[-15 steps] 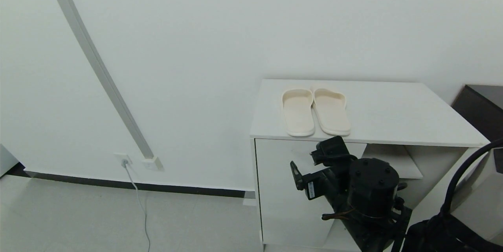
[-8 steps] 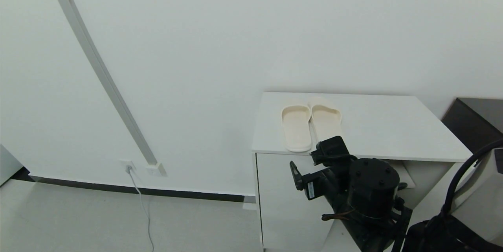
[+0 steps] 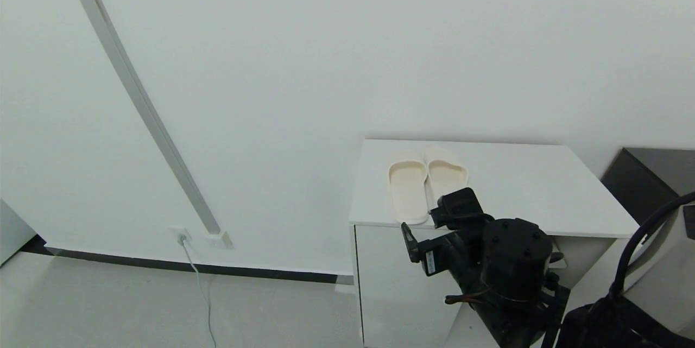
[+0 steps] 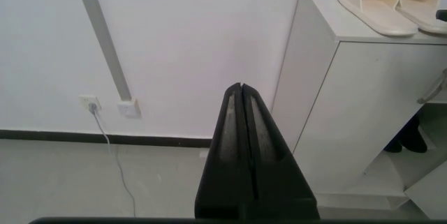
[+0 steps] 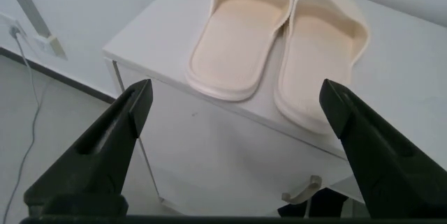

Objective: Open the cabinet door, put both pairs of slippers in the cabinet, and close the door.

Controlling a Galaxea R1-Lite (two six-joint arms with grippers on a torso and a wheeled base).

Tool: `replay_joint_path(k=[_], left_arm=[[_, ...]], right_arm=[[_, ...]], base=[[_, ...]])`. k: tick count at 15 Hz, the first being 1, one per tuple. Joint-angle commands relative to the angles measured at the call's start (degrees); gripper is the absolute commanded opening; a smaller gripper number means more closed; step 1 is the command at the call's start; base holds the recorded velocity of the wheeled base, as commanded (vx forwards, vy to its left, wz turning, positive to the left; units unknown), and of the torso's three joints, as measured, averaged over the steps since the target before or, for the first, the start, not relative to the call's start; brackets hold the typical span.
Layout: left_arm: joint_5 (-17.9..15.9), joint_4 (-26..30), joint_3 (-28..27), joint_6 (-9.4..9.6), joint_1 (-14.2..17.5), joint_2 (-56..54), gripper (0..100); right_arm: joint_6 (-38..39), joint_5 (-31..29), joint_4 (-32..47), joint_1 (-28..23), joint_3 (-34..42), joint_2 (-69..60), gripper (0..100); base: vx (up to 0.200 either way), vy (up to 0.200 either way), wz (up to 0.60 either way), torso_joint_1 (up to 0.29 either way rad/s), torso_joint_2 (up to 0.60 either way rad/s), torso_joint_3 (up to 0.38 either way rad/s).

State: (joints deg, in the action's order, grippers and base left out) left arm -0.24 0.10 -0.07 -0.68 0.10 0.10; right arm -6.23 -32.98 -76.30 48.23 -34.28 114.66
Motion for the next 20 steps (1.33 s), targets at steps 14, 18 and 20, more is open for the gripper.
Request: replay_joint_path(k=[14,18,20], left_arm=[[0.0,0.0,0.0,0.07,0.0,0.0,0],[-0.2,0.0,0.0,0.16,0.0,0.0,0],[-0.1,0.0,0.0,0.16,0.0,0.0,0]], right_arm=[[5.7,-3.6,11.7,-2.9,-15.9,5.2,100],[19.3,-5.4,38.2,-3.7,-30.0,4.1,100],[24.9,-5.4,48.1,-3.7,-34.1,3.9,100]], base=[[0.000,0.000,-0.04,0.012,-0.03,-0.013],[0.000,0.000,0.00,0.000,0.00,0.000],[0.000,0.000,0.00,0.000,0.00,0.000]])
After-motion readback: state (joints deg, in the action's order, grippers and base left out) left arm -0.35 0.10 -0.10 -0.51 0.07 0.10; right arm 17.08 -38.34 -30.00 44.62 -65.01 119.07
